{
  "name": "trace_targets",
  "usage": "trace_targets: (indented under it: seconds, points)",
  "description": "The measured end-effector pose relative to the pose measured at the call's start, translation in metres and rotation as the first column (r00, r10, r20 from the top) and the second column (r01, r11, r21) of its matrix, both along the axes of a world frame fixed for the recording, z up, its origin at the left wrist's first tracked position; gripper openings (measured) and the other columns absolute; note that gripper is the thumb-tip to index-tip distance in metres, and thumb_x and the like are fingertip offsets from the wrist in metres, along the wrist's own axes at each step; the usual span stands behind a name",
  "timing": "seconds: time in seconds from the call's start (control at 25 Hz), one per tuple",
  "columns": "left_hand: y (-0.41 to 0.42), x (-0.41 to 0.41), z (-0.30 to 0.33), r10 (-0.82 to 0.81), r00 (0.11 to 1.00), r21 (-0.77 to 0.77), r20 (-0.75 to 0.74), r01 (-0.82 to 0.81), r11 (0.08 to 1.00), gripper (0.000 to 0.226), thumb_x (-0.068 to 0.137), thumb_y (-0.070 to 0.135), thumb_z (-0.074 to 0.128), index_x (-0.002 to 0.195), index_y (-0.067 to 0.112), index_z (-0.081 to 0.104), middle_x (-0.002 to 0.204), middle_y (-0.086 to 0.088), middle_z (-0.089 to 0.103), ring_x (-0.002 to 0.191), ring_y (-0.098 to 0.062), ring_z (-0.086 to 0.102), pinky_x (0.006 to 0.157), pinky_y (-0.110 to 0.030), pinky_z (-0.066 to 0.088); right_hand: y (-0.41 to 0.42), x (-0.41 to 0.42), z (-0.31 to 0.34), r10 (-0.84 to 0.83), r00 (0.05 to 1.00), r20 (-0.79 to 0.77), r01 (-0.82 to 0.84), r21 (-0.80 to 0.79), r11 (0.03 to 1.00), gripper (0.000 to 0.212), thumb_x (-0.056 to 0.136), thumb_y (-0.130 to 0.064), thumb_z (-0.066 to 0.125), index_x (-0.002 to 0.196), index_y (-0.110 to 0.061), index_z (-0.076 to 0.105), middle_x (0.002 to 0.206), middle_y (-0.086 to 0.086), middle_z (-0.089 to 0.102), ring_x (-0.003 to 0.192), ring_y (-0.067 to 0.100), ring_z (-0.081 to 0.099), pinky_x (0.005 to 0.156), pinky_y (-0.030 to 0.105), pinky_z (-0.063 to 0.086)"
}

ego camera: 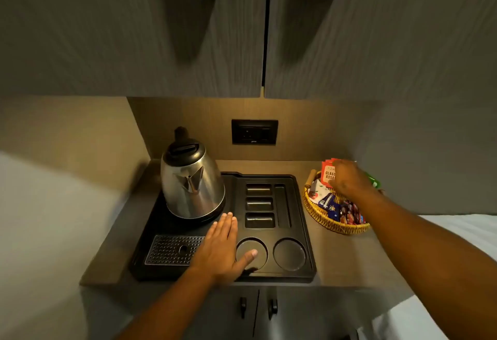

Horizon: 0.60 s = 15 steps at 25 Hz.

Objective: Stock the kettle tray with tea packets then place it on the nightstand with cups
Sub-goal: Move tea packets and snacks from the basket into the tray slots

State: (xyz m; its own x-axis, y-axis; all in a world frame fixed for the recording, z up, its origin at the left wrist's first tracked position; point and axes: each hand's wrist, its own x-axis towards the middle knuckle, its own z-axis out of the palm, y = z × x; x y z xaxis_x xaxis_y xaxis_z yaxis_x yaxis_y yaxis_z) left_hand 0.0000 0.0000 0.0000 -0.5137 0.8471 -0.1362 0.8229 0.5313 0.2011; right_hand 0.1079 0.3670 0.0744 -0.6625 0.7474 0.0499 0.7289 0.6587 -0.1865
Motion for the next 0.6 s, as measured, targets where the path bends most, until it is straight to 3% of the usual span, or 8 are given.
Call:
trace_targets:
  seconds: [0.4, 0.6]
  points:
    - [0.003, -0.001, -0.003, 0.008, 0.999, 0.014, -0.040, -0.007, 1.000, 0.104, 0.081, 0.087, 0.003, 0.154, 0.015, -0.013, 0.161, -0.004, -0.018, 0.146, -0.016, -0.023, 0.121, -0.037, -0.008, 0.031, -0.007, -0.003, 0.069, 0.988, 0.137, -0.060, -0.073, 0.996, 0.065, 0.079, -0.020, 0.077, 0.135, -0.010, 0.046, 0.127, 0.019, 0.051, 0.114, 0.038, 0.054, 0.095, 0.049, 0.047]
    - [0.002, 0.000, -0.003, 0.006, 0.999, 0.004, -0.037, -0.006, 1.000, 0.104, 0.081, 0.087, 0.003, 0.154, 0.015, -0.012, 0.162, -0.005, -0.017, 0.146, -0.016, -0.022, 0.120, -0.037, -0.008, 0.038, -0.003, 0.001, 0.065, 0.989, 0.131, -0.055, -0.079, 0.995, 0.041, 0.081, -0.021, 0.074, 0.115, -0.006, 0.060, 0.114, 0.019, 0.059, 0.102, 0.035, 0.060, 0.088, 0.047, 0.051]
